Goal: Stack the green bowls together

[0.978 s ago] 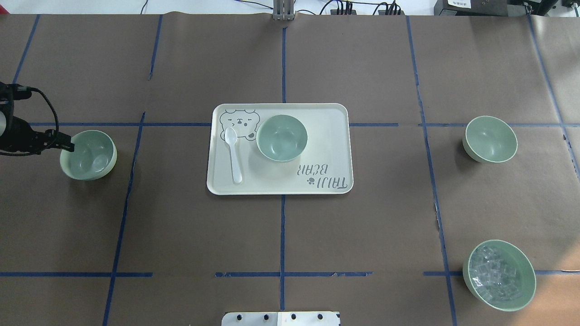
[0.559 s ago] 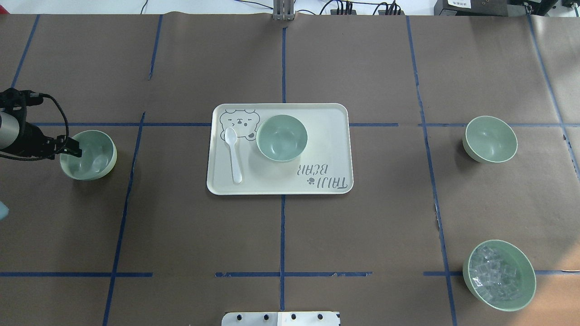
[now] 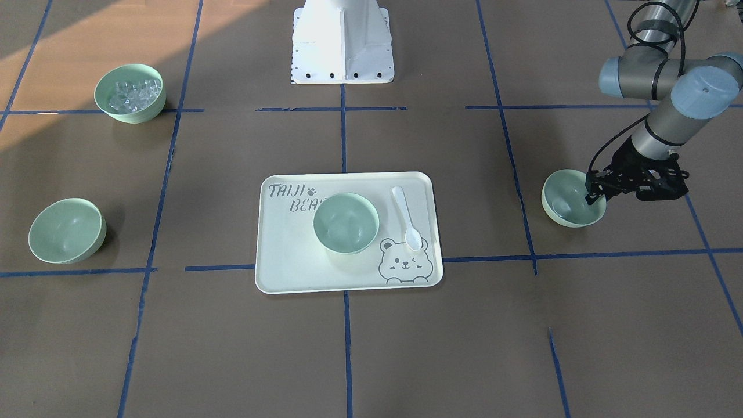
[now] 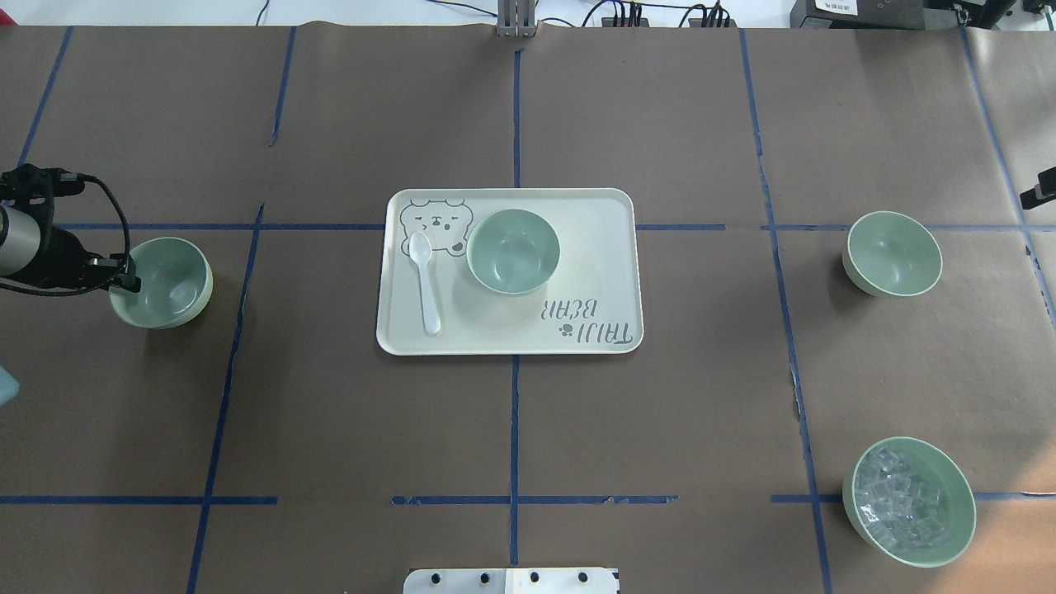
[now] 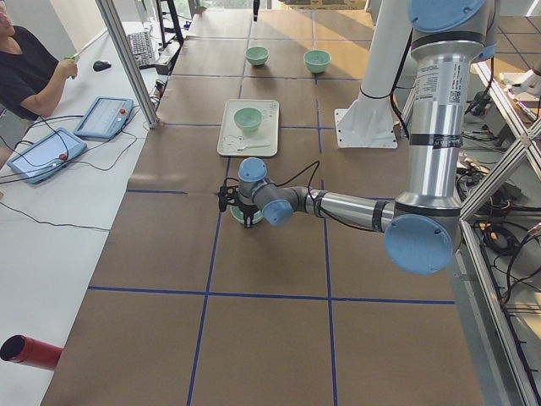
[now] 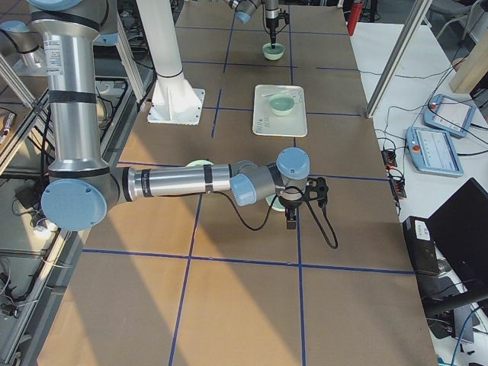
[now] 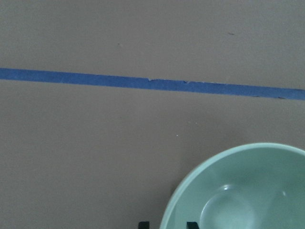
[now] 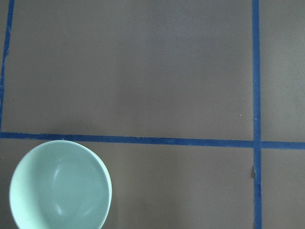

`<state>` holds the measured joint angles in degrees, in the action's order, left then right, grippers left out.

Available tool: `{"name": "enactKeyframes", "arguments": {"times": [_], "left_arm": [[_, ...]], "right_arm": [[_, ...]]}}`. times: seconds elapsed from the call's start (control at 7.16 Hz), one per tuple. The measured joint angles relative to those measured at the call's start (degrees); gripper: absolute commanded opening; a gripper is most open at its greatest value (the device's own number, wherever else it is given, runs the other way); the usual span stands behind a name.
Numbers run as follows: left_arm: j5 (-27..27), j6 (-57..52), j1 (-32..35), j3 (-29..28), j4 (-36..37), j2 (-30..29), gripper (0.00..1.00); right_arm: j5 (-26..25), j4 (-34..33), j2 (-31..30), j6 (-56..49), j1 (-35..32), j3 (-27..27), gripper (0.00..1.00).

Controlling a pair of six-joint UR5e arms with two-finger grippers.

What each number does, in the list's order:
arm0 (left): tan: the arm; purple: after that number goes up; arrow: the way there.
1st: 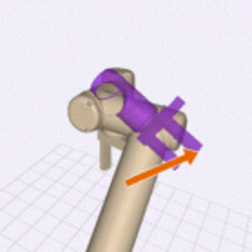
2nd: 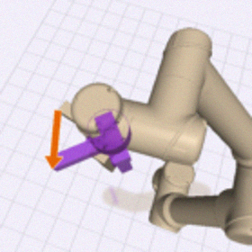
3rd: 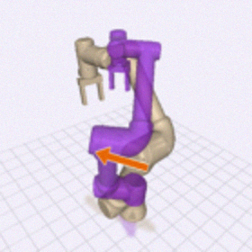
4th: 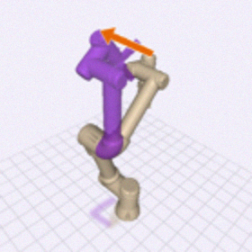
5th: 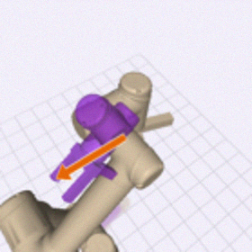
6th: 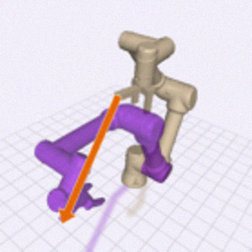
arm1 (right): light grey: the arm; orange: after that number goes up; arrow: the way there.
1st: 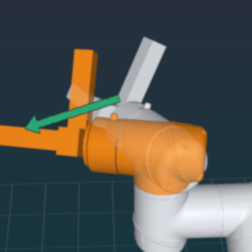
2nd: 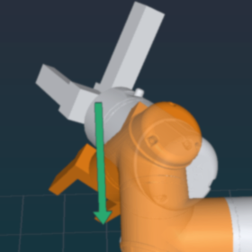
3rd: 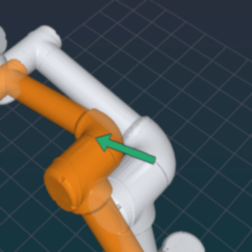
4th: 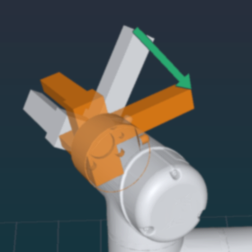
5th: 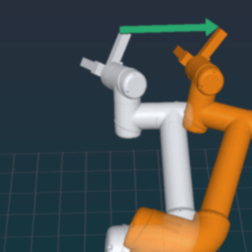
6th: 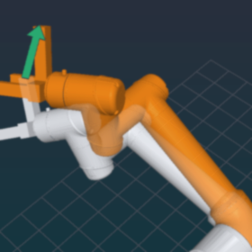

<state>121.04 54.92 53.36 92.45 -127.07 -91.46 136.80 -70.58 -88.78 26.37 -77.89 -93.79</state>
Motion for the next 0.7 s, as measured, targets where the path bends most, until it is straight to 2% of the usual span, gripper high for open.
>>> {"name": "enactKeyframes", "arguments": {"times": [0.42, 0.7], "left_arm": [[1.07, 0.01, 0.44, 3.62, 1.09, 0.57, 0.00], [4.59, 0.07, 0.87, 7.27, 4.04, 0.43, 0.00]], "right_arm": [[-3.97, 7.20, 0.37, 10.81, 6.81, 0.17, 1.00], [-7.48, 10.54, 1.06, 17.05, 11.63, 0.28, 1.00]]}}
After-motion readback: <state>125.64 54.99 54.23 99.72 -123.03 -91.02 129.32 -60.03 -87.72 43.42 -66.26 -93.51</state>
